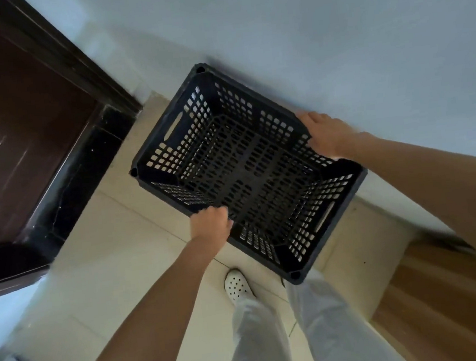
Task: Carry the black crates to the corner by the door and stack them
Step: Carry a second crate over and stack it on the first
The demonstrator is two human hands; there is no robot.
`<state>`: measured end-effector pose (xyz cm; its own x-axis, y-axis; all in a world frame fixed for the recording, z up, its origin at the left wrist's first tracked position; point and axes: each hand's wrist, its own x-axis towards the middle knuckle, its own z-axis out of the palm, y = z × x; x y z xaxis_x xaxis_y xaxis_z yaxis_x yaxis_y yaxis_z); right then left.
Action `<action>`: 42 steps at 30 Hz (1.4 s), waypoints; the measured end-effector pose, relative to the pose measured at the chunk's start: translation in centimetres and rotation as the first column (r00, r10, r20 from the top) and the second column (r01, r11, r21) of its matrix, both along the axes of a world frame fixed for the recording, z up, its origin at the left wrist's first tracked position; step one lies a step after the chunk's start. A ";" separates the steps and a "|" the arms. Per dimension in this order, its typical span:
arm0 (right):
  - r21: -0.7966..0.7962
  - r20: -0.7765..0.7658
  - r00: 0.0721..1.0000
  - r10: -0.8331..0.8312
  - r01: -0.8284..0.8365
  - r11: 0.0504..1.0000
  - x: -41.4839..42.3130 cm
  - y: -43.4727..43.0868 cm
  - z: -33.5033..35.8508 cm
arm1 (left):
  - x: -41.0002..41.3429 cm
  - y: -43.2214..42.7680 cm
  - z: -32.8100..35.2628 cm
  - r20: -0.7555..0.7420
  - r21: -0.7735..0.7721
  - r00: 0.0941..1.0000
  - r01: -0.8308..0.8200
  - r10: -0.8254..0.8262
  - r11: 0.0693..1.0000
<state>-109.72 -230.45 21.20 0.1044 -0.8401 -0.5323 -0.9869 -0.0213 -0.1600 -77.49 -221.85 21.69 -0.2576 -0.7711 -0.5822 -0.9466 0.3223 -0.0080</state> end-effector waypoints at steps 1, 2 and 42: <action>-0.055 -0.016 1.000 -0.012 0.011 0.998 -0.2 1.6 -0.1 | -0.8 0.4 0.1 -0.066 -0.020 0.996 0.054 -0.056 0.998; -0.113 -0.019 0.999 -0.033 0.031 0.993 -0.4 3.3 -0.3 | -1.6 0.9 0.1 -0.120 -0.036 0.986 0.111 -0.115 0.993; -0.329 0.327 0.873 -0.363 0.465 0.822 5.0 18.3 -5.8 | -12.5 12.1 -6.6 -0.510 0.011 0.818 0.314 -0.265 0.949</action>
<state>-104.72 -212.11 15.35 -0.2201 -0.9620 -0.1613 -0.8472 0.2705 -0.4572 -90.01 -209.78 15.10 -0.7332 -0.5656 -0.3775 -0.6773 0.5581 0.4794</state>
